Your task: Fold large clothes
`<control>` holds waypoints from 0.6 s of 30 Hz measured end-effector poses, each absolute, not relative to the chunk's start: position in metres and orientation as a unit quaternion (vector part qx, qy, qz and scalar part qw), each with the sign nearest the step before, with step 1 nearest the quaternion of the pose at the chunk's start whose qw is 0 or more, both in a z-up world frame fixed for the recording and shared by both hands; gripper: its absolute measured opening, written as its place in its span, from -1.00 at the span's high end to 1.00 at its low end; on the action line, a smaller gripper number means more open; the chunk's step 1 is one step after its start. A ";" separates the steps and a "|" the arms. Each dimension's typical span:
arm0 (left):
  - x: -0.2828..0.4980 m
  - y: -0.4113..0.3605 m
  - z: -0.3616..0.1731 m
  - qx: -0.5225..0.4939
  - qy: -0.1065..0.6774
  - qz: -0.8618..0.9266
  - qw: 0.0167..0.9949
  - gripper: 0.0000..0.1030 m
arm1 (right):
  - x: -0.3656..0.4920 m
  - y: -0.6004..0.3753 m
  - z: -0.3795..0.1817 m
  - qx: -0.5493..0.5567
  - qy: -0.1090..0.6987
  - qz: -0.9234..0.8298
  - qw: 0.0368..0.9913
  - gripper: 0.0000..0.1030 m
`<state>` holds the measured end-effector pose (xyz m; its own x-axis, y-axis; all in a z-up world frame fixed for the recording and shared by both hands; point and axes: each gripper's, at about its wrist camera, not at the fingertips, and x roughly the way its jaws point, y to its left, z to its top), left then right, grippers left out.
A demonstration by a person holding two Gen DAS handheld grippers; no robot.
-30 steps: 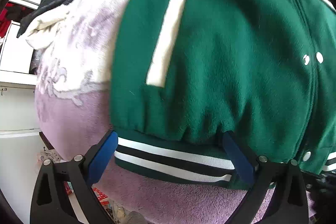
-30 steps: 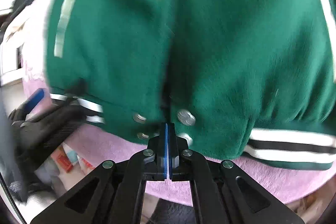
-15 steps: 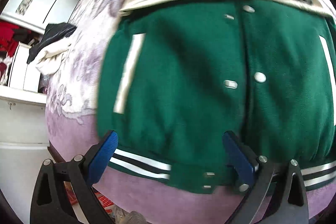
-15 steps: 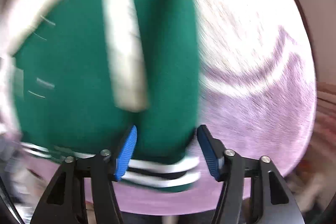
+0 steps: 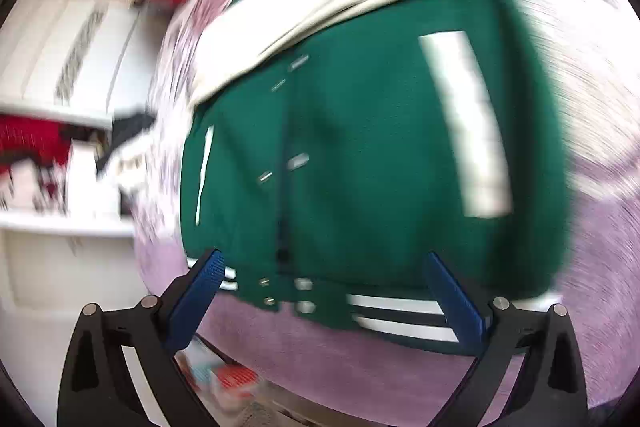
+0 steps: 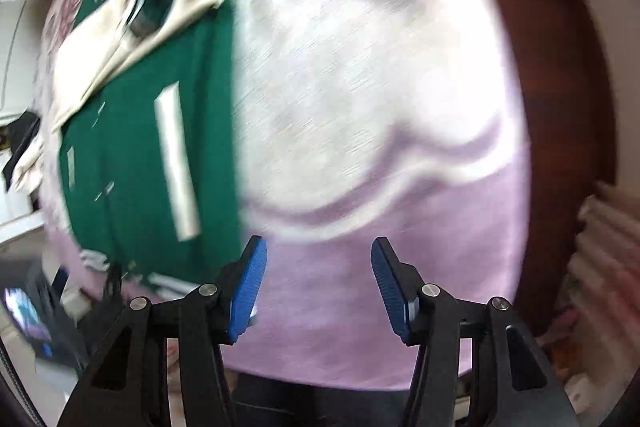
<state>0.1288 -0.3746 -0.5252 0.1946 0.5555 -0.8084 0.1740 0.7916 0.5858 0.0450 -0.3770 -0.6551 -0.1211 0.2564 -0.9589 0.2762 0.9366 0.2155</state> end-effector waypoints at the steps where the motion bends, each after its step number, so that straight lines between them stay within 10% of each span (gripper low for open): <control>1: 0.120 -0.404 -0.531 0.327 0.606 0.121 0.715 -1.00 | 0.053 -0.401 -0.653 0.173 0.746 -0.019 0.643 -0.11; 18: 0.132 -0.462 -0.641 0.444 0.584 0.165 0.660 -1.00 | 0.070 -0.503 -0.743 0.229 0.740 -0.107 0.623 -0.11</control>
<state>0.1323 -0.4617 -0.6414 0.2644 0.7357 -0.6235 0.3004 0.5515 0.7782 0.0703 -0.5032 -0.7428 -0.1185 0.2058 -0.9714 0.4721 0.8723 0.1273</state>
